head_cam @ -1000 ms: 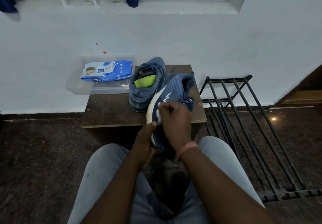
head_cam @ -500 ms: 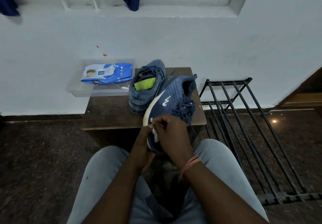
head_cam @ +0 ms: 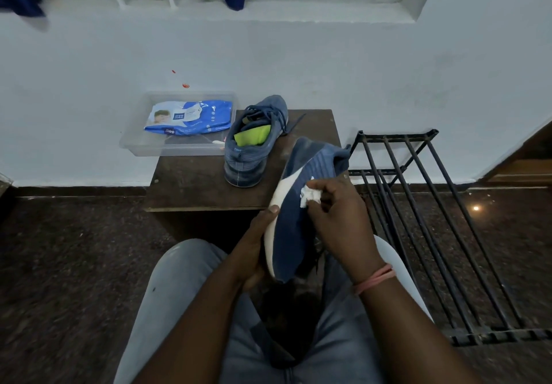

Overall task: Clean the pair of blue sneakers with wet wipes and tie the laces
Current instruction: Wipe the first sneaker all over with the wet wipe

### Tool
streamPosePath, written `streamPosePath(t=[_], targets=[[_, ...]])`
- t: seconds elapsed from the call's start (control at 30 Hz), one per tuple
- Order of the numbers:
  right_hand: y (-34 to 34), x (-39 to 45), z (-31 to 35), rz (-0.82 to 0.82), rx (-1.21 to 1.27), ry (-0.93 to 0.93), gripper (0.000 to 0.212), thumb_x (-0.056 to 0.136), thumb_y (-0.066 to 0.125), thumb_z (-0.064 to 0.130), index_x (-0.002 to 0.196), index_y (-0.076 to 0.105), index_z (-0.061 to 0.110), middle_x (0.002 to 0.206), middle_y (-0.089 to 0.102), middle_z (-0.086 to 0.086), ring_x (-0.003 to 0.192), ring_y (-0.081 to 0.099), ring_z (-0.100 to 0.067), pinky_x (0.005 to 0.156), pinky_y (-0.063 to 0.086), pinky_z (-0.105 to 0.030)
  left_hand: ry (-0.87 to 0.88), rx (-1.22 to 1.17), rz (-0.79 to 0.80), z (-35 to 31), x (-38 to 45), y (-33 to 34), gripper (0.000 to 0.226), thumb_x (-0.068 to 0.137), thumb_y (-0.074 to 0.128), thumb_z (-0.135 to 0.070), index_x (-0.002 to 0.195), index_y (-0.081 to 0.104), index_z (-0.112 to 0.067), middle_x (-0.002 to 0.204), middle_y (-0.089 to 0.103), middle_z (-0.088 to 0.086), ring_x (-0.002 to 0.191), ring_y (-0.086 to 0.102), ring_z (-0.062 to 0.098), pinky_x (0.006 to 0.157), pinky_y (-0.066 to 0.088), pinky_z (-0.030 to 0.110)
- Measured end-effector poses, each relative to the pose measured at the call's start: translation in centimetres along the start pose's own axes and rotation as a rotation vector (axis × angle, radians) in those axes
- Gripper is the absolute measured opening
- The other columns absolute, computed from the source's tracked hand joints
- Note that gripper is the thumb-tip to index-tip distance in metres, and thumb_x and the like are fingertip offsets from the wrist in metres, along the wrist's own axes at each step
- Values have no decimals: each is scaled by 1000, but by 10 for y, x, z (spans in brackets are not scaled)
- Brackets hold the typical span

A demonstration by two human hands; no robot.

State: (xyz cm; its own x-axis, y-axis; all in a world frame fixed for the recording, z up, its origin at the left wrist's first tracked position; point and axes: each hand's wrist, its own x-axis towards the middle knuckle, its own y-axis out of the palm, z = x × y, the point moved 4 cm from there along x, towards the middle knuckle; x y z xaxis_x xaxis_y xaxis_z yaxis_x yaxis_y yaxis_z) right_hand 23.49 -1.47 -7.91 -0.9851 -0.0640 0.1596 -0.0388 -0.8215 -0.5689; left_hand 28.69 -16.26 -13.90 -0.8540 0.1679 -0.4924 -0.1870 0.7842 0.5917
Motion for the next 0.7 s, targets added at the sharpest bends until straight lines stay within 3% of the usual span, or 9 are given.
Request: streamPosePath(t=[0.1, 0.2, 0.37, 0.47, 0.53, 0.6, 0.7], targets=[[0, 1, 8, -112, -192, -136, 14, 90, 67, 12, 102, 71, 17, 105, 61, 2, 96, 59, -15, 85, 51, -31, -24, -64, -33, 3, 0, 5, 56, 92, 54, -46, 135, 63, -11, 124, 71, 17, 105, 72, 28, 88, 56, 38], [-5, 9, 10, -196, -429, -216, 6, 89, 68, 14, 92, 72, 16, 95, 67, 0, 90, 57, -21, 81, 47, -36, -59, -110, -64, 3, 1, 5, 52, 99, 47, -52, 129, 67, -15, 120, 73, 17, 93, 75, 30, 82, 54, 43], [21, -13, 16, 17, -374, -346, 14, 85, 66, 8, 78, 76, 14, 79, 69, -4, 77, 61, -22, 76, 50, -41, -25, -123, -81, 2, -1, 5, 54, 103, 38, -51, 132, 61, -12, 115, 75, 12, 92, 75, 25, 78, 61, 39], [36, -32, 20, 75, -340, -381, 17, 90, 65, 16, 76, 73, 19, 77, 66, 1, 78, 56, -19, 75, 45, -41, -17, -218, -71, -5, -7, 12, 55, 106, 32, -48, 141, 54, -11, 137, 64, 11, 92, 74, 26, 80, 62, 40], [29, -18, 16, -21, -510, -348, 16, 90, 64, 25, 76, 70, 26, 80, 64, 5, 85, 52, -21, 76, 35, -39, -50, -172, -87, -4, -3, 7, 52, 105, 34, -51, 136, 57, -17, 132, 64, 7, 87, 70, 21, 77, 55, 38], [14, 5, 10, -148, -611, -249, 13, 90, 63, 28, 79, 70, 27, 84, 64, 7, 92, 48, -22, 75, 22, -35, -77, -169, -127, -1, 1, 6, 54, 101, 37, -57, 129, 61, -17, 136, 63, 15, 97, 67, 29, 84, 50, 40], [7, 20, 5, -169, -583, -132, 11, 89, 63, 23, 82, 71, 25, 85, 65, 5, 93, 45, -21, 75, 17, -34, -121, -118, -143, 3, 4, 5, 68, 84, 50, -64, 134, 60, -18, 124, 69, 19, 99, 65, 37, 79, 51, 45]])
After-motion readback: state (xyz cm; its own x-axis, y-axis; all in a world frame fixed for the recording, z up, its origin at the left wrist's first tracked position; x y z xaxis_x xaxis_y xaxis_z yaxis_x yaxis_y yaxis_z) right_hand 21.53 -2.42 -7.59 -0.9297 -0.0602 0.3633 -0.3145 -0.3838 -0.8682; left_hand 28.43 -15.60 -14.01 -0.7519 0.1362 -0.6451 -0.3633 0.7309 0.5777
